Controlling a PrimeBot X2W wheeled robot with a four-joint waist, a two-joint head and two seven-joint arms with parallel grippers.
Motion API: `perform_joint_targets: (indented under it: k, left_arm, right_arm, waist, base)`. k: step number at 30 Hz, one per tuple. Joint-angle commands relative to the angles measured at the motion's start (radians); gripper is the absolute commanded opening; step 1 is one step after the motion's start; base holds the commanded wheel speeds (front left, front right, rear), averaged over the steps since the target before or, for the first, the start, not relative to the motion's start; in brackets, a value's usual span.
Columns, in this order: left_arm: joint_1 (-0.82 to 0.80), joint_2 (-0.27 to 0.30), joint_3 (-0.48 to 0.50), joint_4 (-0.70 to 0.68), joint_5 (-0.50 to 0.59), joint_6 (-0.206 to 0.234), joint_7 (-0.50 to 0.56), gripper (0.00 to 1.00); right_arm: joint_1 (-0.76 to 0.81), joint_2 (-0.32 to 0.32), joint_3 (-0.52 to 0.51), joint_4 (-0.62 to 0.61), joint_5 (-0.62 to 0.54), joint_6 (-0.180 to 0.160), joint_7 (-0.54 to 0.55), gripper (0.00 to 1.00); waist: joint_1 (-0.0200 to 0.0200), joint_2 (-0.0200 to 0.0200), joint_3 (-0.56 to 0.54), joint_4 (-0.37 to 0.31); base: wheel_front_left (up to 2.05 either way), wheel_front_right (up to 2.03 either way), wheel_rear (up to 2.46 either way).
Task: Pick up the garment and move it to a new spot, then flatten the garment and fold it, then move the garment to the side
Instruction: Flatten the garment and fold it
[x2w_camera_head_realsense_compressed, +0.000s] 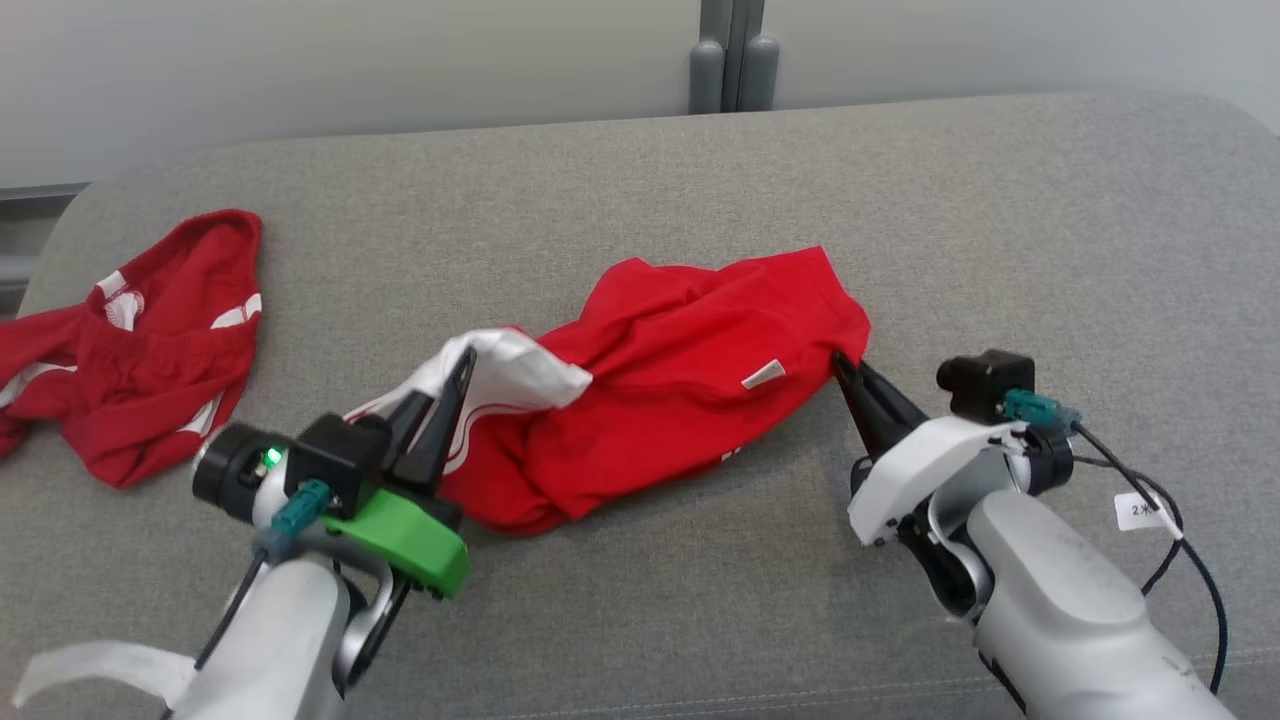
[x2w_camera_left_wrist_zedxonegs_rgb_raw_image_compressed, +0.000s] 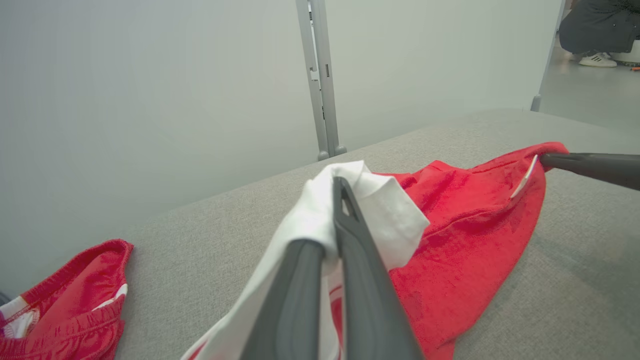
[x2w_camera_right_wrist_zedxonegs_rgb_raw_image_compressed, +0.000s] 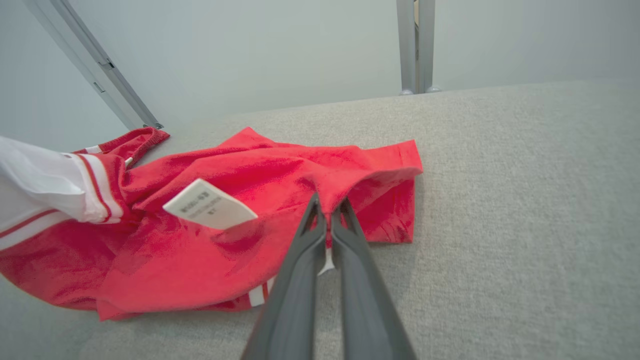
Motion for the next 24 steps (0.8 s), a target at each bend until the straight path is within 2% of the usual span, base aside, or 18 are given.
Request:
perform_joint_targets:
  k: [1,4,6,8,11,12,14,18,24]
  left_arm:
    - [-0.042,0.017,-0.008,-0.014,0.003,-0.002,0.010,0.00]
    - [-0.163,0.060,-0.053,-0.051,-0.037,-0.002,0.053,0.00]
    - [-0.248,0.074,-0.067,-0.064,-0.110,-0.002,0.072,0.00]
    - [-0.356,0.128,-0.099,-0.057,-0.119,-0.001,0.103,0.00]
    - [-0.517,0.156,-0.127,-0.032,-0.204,-0.001,0.135,0.00]
    - [-0.574,0.168,-0.135,-0.018,-0.228,-0.001,0.145,0.00]
    - [-0.694,0.195,-0.159,0.020,-0.275,-0.001,0.167,0.00]
    - [-0.929,0.222,-0.199,0.100,-0.359,-0.001,0.214,0.00]
    - [-1.225,0.192,-0.191,0.282,-0.454,-0.001,0.244,0.00]
  right_arm:
    - [-0.023,-0.016,0.009,-0.013,0.005,0.000,0.010,0.00]
    - [-0.097,-0.039,0.030,-0.062,0.037,0.000,0.038,0.00]
    - [-0.159,-0.052,0.039,-0.089,0.062,0.000,0.060,0.00]
    - [-0.236,-0.063,0.042,-0.104,0.097,0.000,0.084,0.00]
    - [-0.364,-0.061,0.020,-0.098,0.172,0.000,0.117,0.00]
    - [-0.416,-0.077,0.021,-0.087,0.168,0.000,0.123,0.00]
    - [-0.516,-0.069,0.010,-0.062,0.215,0.000,0.143,0.00]
    - [-0.744,-0.096,-0.001,0.020,0.212,0.000,0.164,0.00]
    - [-1.030,-0.086,-0.068,0.200,0.242,0.000,0.178,0.00]
  waist:
    - [0.0000,0.0000,0.013,-0.016]
    - [0.0000,0.0000,0.045,-0.038]
    - [0.0000,0.0000,0.075,-0.054]
    - [0.0000,0.0000,0.115,-0.073]
    - [0.0000,0.0000,0.186,-0.096]
    - [0.0000,0.0000,0.210,-0.101]
    - [0.0000,0.0000,0.256,-0.113]
    - [0.0000,0.0000,0.353,-0.131]
    - [0.0000,0.0000,0.439,-0.136]
  base:
    - [0.00,0.00,0.00]
    - [0.00,0.00,0.00]
    - [0.00,0.00,0.00]
    - [0.00,0.00,0.00]
    - [0.00,0.00,0.00]
    - [0.00,0.00,0.00]
    - [0.00,0.00,0.00]
    - [0.00,0.00,0.00]
    - [0.00,0.00,0.00]
